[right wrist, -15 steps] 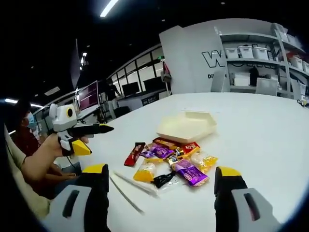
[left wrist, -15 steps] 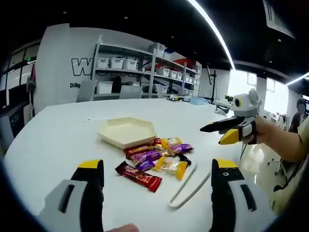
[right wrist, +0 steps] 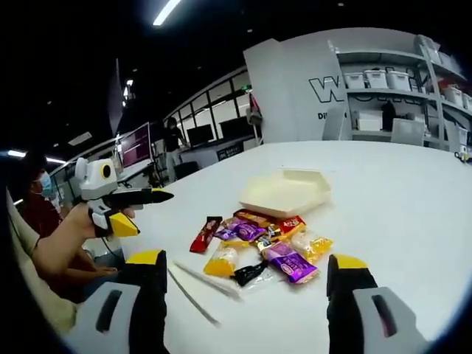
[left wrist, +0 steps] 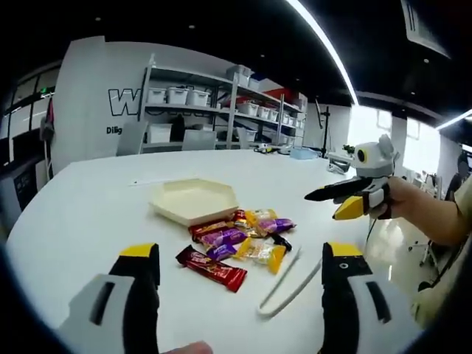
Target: Place the target food into the container with the food tongs after gripping and lifting it, then release it inside without dropping or visibly crushing the food.
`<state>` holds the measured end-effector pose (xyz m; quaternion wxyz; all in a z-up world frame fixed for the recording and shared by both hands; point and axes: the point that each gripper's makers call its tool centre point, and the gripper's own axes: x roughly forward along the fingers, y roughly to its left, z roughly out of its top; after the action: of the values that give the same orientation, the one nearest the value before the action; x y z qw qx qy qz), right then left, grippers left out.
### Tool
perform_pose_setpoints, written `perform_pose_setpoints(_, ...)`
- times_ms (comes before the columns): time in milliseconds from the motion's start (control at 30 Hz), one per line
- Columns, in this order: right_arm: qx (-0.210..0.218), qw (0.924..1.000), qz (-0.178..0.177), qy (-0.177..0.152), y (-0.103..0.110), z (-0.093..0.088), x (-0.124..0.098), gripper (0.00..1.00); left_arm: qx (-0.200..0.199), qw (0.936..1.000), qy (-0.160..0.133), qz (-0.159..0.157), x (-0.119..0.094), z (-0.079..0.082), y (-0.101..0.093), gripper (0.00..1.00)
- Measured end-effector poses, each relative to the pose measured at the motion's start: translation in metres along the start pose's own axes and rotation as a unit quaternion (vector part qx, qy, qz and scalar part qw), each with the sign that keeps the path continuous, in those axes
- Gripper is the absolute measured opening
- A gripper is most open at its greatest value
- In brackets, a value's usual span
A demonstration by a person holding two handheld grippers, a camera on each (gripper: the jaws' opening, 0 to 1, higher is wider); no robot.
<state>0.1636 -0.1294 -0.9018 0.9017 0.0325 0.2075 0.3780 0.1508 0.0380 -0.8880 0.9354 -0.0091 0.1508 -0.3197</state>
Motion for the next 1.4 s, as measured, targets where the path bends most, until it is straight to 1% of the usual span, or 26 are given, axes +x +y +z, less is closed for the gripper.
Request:
perform_pose_setpoints(333, -0.002, 1.0000, 0.003, 0.000, 0.002, -0.002, 0.002, 0.88, -0.001, 1.0000, 0.003, 0.000, -0.001, -0.004, 0.000, 0.88)
perform_pose_setpoints(533, -0.001, 1.0000, 0.006, 0.000, 0.005, -0.006, 0.003, 0.88, -0.003, 1.0000, 0.006, -0.002, 0.000, -0.010, -0.002, 0.87)
perform_pose_setpoints(1067, -0.001, 1.0000, 0.006, 0.001, 0.003, -0.009, 0.004, 0.86, -0.003, 0.9999, 0.009, -0.005, 0.002, -0.013, -0.004, 0.87)
perform_pose_setpoints(1400, -0.003, 0.9999, 0.011, 0.003, 0.004, -0.012, 0.005, 0.85, 0.001, 0.9998, 0.016, -0.007, 0.002, -0.020, -0.007, 0.86)
